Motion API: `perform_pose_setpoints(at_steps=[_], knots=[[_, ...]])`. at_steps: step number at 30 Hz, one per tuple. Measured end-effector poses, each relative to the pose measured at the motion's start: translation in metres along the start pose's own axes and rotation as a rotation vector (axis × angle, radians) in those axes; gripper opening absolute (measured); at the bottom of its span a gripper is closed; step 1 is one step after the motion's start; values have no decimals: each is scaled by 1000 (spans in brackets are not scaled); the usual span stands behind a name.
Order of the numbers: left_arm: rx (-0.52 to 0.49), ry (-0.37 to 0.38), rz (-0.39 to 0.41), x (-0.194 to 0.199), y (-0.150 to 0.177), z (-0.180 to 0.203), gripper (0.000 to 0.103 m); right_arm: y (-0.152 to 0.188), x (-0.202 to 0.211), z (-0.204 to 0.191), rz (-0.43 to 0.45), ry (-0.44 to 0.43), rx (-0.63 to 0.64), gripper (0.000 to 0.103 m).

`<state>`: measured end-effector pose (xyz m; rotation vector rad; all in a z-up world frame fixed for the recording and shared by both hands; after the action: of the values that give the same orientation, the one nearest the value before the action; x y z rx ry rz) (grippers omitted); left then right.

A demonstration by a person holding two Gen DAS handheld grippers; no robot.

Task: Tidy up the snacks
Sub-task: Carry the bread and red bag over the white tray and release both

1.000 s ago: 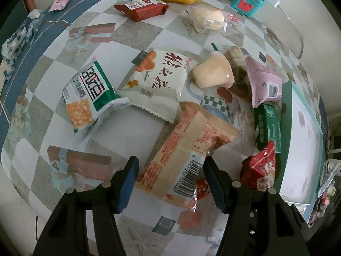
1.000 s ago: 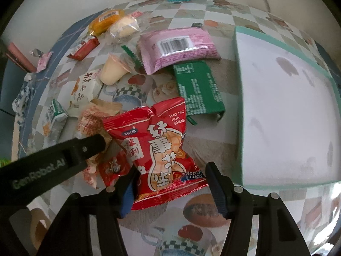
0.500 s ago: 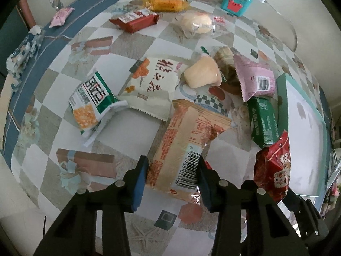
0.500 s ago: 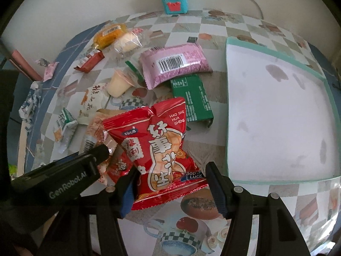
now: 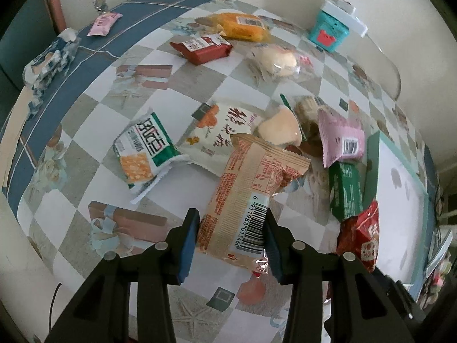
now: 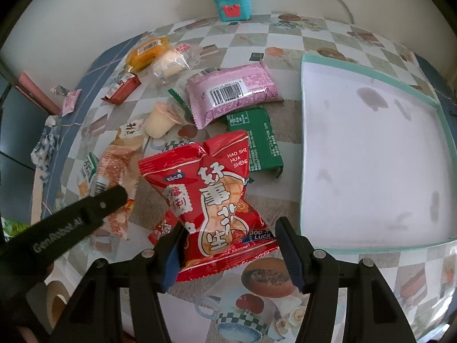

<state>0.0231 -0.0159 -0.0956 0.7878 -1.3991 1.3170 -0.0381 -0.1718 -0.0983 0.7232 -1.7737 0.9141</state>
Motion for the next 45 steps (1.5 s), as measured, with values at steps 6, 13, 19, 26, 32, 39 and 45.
perform_pose_setpoints(at_steps=[6,13,19,26,32,39,45], knots=[[27,19,47,10,-5,2,45,-5,17,0,28,-27,-54,64],[17,4,78,16,-28,20,45,-30,29,12,82,3,-142,64],[-37,6,93,16,-55,54,45,-66,35,37,132,62,-212,64],[-137,26,96,4,-82,113,45,-99,36,94,162,196,-319,64],[-236,54,99,-8,-94,170,45,-118,40,155,165,294,-434,64],[-336,86,77,-24,-88,230,45,-127,43,215,155,357,-542,64],[-412,103,50,-34,-74,265,45,-125,47,250,151,376,-618,64]])
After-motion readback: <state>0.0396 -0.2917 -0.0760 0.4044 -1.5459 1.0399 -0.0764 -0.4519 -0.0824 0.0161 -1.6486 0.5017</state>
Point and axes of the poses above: each gripper's, at about its wrist camera, not at the fingertips, and x roughly against the way its jaws point, z to its right, y to its underside, the point moved 5 cm from there along -x, roughly the way its jaws point, and after that the axes turned 12 degrees about -x, right-handed, at the moved point
